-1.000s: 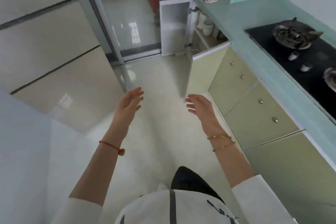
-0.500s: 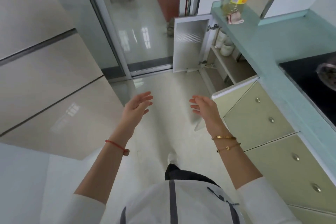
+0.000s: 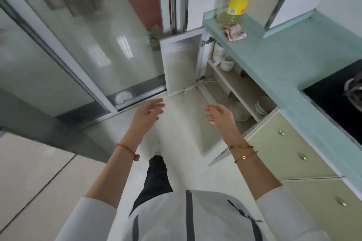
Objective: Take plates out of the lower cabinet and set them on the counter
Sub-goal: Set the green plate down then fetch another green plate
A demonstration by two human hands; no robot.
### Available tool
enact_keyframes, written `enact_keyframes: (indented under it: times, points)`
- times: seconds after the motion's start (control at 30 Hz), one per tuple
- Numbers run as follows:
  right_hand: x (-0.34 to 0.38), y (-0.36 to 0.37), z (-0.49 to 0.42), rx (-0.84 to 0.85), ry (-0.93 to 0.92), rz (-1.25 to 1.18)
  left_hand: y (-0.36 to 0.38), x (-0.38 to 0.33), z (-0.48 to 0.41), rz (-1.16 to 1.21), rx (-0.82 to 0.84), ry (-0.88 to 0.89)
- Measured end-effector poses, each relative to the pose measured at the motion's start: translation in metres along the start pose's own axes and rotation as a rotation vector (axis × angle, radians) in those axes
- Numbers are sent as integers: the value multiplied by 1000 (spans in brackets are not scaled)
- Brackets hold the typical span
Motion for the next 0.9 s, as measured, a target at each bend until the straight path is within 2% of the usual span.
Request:
enact_keyframes:
  times: [0.27,0.47,0.67,0.9]
  points:
    - [24,20,-114,-221,212,-67,37,-36,-191,-183,307,-46]
    - [22,9,-169,-345,375,-5,92,-31,-284,-430,553,-124]
    - [-13,-20,-221,-420,513,6,168,-1,-348,-556,718,-209]
    - [-92,-39,-297,-465,620,24,254,66,-417,-593,832,-175]
Point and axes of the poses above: each hand's wrist, its own z-axis away from the middle knuckle, its own y-axis out of the palm, x = y × z, the point moved 6 cm from there along -z, towards the middle knuckle, and after that the axes turned 15 degrees about z, right-handed, at the moved point
